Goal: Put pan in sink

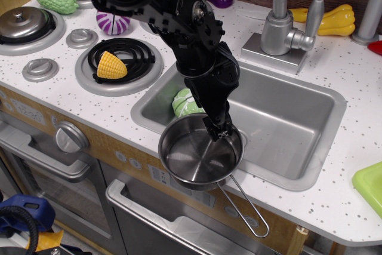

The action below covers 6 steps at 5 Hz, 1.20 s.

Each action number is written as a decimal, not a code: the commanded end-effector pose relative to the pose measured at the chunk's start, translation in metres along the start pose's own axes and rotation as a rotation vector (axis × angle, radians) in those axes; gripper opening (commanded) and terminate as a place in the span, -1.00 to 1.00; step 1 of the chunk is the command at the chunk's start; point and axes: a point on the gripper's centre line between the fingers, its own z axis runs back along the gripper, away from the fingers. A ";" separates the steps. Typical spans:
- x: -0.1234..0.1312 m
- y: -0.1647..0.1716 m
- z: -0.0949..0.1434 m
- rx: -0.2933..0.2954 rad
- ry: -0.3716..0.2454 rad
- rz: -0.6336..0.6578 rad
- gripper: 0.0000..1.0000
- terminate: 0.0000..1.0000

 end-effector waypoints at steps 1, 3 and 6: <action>-0.004 0.013 -0.002 0.015 -0.005 -0.014 1.00 -1.00; -0.007 0.013 -0.011 -0.028 -0.016 0.008 -1.00 -1.00; 0.003 0.060 0.036 0.105 0.079 0.060 -1.00 -1.00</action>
